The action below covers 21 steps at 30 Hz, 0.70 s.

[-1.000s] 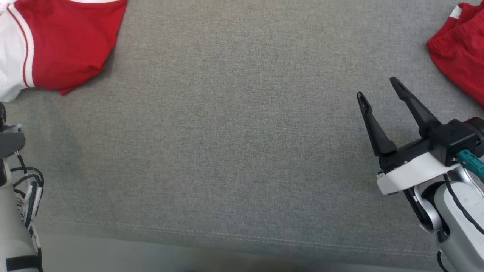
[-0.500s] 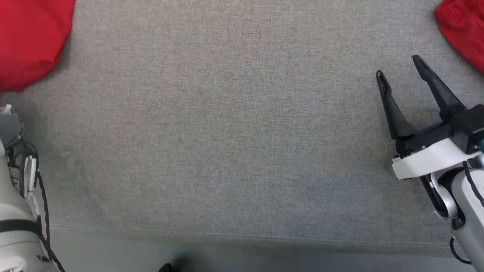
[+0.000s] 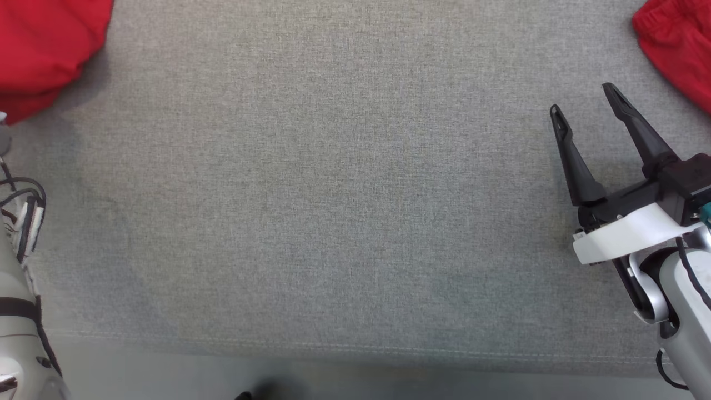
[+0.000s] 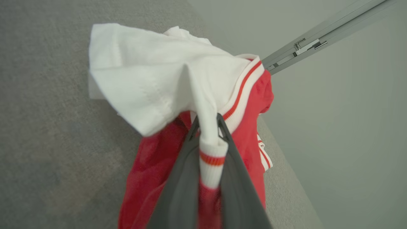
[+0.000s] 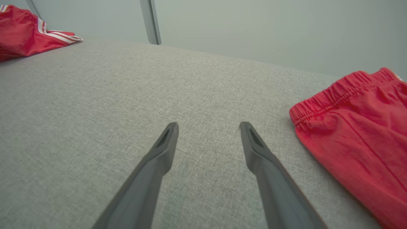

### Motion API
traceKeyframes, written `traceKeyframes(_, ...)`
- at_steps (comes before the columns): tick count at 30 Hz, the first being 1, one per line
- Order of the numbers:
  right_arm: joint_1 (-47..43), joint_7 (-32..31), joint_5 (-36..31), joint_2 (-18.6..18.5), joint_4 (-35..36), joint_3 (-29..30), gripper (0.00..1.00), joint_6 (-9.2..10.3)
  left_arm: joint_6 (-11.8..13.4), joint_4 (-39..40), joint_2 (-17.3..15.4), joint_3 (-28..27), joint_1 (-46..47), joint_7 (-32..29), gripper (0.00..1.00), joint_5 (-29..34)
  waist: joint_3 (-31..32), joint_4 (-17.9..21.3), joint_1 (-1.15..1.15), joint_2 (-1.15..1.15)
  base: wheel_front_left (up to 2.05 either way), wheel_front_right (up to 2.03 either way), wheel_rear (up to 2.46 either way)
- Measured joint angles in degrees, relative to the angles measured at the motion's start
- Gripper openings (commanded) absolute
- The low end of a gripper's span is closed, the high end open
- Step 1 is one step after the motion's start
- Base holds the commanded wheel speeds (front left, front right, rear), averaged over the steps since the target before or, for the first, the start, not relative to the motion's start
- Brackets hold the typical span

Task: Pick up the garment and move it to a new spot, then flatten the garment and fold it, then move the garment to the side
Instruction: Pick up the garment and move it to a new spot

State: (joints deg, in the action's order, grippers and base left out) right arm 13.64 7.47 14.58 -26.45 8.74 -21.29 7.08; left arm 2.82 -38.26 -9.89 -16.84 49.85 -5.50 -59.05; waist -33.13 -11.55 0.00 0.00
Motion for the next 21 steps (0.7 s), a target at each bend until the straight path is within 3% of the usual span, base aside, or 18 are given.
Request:
traceKeyframes(5, -0.05, 0.89, 0.11, 1.43, -1.43, -0.78, 1.0, 0.0, -6.94, 4.91, -1.49, 7.5, 0.54, 2.24, 0.0, 6.41, 1.65, -0.01, 0.0, 0.0, 0.0, 0.0, 0.0)
traceKeyframes(8, -0.1, 1.72, 0.76, 2.76, -2.48, -1.4, 1.0, 0.0, -10.5, 8.02, 0.24, 11.41, 0.66, 2.27, 0.0, 7.44, 3.0, 0.09, 0.0, 0.0, 0.0, 0.0, 0.0)
traceKeyframes(16, -1.48, 3.7, 2.75, 6.43, -6.41, -3.37, 1.0, -0.1, -10.61, 13.8, 11.05, 26.94, -4.61, -1.27, 0.0, 9.07, 7.67, 1.01, 0.0, 0.0, 0.0, 0.0, 0.0)
traceKeyframes(21, -2.4, 4.44, 3.25, 8.27, -8.28, -4.59, 1.0, -0.56, -10.36, 17.23, 10.27, 37.68, -12.68, -2.77, 0.0, 10.02, 11.02, 2.22, 0.0, 0.0, 0.0, 0.0, 0.0)
